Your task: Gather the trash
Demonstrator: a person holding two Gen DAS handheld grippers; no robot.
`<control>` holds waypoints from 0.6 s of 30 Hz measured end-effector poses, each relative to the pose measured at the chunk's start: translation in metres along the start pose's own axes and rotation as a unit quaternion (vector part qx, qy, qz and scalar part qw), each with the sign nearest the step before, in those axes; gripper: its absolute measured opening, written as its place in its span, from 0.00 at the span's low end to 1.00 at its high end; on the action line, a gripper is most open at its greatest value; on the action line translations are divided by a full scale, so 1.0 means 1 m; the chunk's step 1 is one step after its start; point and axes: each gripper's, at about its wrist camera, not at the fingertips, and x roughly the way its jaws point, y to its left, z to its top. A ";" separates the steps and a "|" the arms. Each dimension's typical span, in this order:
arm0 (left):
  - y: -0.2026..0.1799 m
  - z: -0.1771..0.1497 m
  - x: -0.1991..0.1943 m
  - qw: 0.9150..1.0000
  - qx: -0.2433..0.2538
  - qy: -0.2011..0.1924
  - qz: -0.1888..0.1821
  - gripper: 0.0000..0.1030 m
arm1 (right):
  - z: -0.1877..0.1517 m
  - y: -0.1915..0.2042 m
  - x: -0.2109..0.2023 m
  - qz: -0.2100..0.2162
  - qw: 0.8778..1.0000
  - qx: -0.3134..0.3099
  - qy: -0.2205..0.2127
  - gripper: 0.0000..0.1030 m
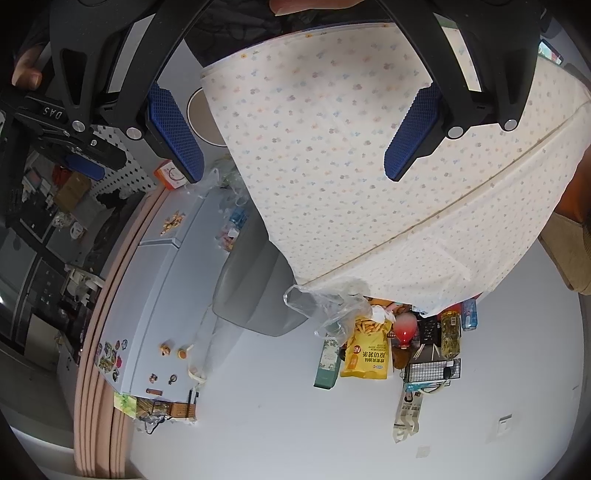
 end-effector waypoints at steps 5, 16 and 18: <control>0.000 0.000 0.001 1.000 0.000 0.001 0.000 0.94 | -0.001 -0.001 0.000 -0.001 1.000 0.000 -0.001 0.91; -0.001 -0.004 0.002 1.000 0.001 0.004 0.002 0.94 | -0.002 -0.005 -0.001 -0.005 1.000 0.000 -0.003 0.92; -0.001 -0.003 0.002 1.000 0.001 0.004 0.002 0.94 | -0.002 -0.005 -0.001 -0.006 1.000 -0.001 -0.003 0.92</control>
